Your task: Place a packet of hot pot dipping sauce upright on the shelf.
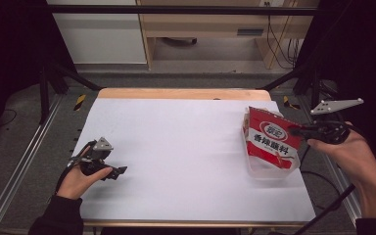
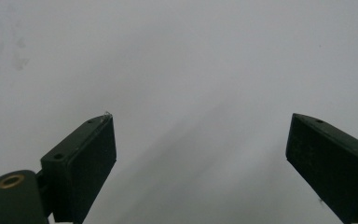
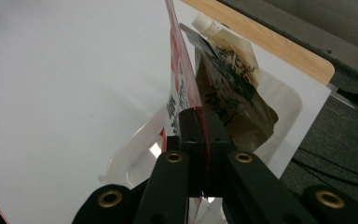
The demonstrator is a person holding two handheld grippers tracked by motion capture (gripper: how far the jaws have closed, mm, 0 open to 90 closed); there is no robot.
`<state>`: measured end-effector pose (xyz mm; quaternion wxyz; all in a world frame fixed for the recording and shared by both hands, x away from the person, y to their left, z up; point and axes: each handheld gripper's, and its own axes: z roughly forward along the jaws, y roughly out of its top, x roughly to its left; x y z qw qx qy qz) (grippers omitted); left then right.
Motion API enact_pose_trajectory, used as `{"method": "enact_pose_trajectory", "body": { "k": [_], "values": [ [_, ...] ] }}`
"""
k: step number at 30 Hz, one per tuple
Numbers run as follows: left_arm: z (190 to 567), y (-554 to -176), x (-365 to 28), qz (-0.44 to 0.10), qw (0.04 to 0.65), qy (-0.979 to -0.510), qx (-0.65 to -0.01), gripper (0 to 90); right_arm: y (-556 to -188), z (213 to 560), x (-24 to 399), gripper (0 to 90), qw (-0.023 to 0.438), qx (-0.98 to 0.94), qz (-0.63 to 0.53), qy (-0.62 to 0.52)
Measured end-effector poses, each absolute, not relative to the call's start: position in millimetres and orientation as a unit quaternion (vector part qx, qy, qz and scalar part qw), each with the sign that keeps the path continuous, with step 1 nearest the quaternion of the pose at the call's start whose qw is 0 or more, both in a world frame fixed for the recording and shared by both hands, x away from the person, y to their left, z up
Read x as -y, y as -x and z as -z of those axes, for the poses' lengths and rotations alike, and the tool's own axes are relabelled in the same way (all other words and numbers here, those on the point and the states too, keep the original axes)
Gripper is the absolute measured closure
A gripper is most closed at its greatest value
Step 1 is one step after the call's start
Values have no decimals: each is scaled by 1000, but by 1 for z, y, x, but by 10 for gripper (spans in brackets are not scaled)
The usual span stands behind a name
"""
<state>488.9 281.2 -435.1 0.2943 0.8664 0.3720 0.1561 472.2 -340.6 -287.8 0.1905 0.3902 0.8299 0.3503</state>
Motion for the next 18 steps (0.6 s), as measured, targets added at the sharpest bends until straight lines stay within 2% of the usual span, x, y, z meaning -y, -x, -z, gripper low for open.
{"method": "enact_pose_trajectory", "body": {
  "k": [18],
  "values": [
    [439, -490, -284, -160, 292, -863, -379, 86, -460, 304, 366, 882, 186, -835, -312, -414]
  ]
}}
